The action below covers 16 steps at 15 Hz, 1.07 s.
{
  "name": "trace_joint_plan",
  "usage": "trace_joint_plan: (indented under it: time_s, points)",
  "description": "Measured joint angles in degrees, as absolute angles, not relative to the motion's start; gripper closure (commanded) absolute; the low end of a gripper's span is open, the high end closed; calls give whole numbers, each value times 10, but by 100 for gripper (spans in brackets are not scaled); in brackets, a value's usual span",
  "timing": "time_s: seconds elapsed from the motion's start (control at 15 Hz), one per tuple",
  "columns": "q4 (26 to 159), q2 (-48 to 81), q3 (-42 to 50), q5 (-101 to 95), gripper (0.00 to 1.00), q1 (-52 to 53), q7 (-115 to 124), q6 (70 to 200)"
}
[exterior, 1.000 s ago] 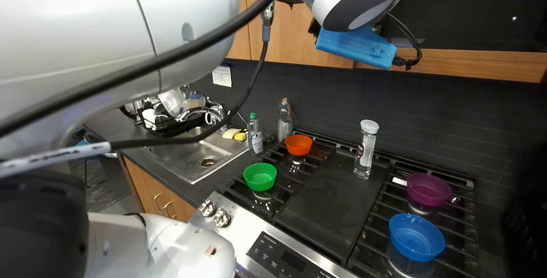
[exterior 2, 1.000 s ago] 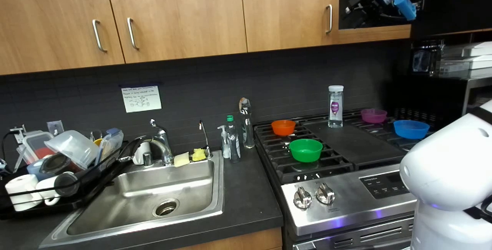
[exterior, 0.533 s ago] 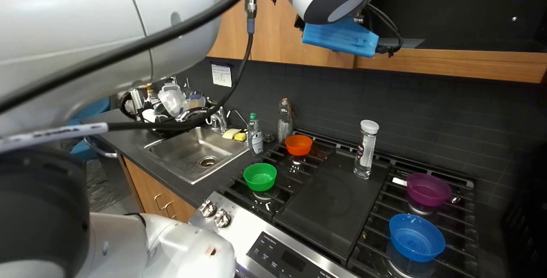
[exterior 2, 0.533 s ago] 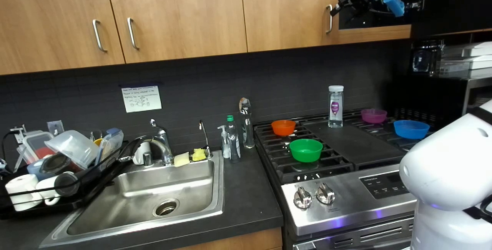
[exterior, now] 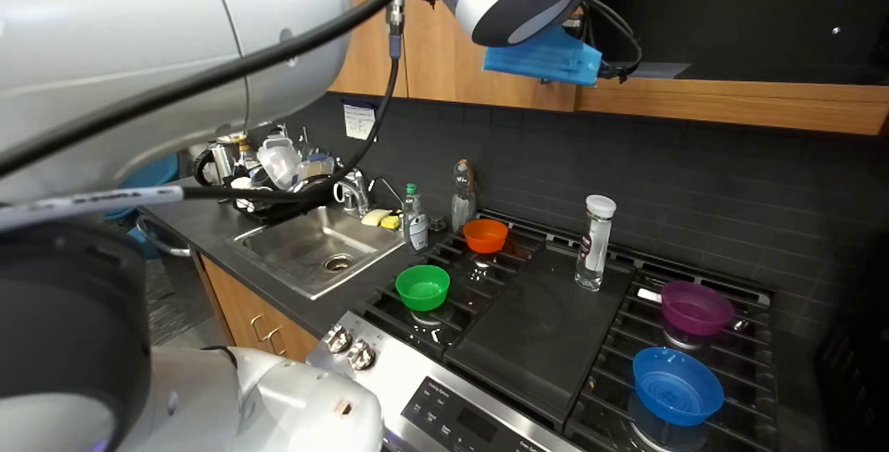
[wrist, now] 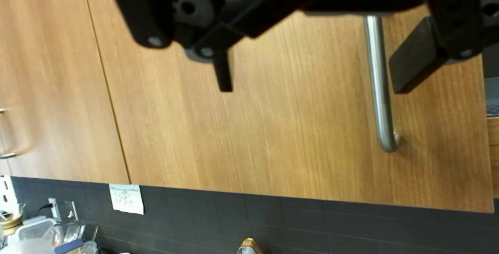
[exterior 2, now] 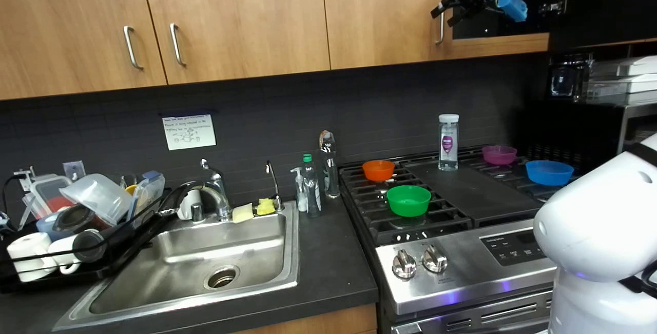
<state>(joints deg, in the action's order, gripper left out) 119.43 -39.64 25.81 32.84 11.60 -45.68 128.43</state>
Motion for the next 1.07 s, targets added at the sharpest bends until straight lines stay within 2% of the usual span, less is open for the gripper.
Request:
trace_joint_plan:
  time_s: [0.13, 0.2, 0.27, 0.47, 0.6, 0.67, 0.87, 1.07]
  points:
    - [1198, -396, 257, 341, 0, 119, -473, 1293]
    - [1201, -396, 257, 347, 6, 120, -481, 1297]
    - [1202, -394, 257, 354, 26, 121, -491, 1301]
    - [1204, -395, 265, 371, 44, 120, -518, 1301]
    - [1205, -395, 272, 380, 60, 119, -536, 1301]
    - [1205, -395, 276, 385, 28, 118, -544, 1302]
    - [1205, -394, 283, 397, 19, 118, -564, 1304]
    - [1207, -394, 281, 406, 1, 118, -576, 1303]
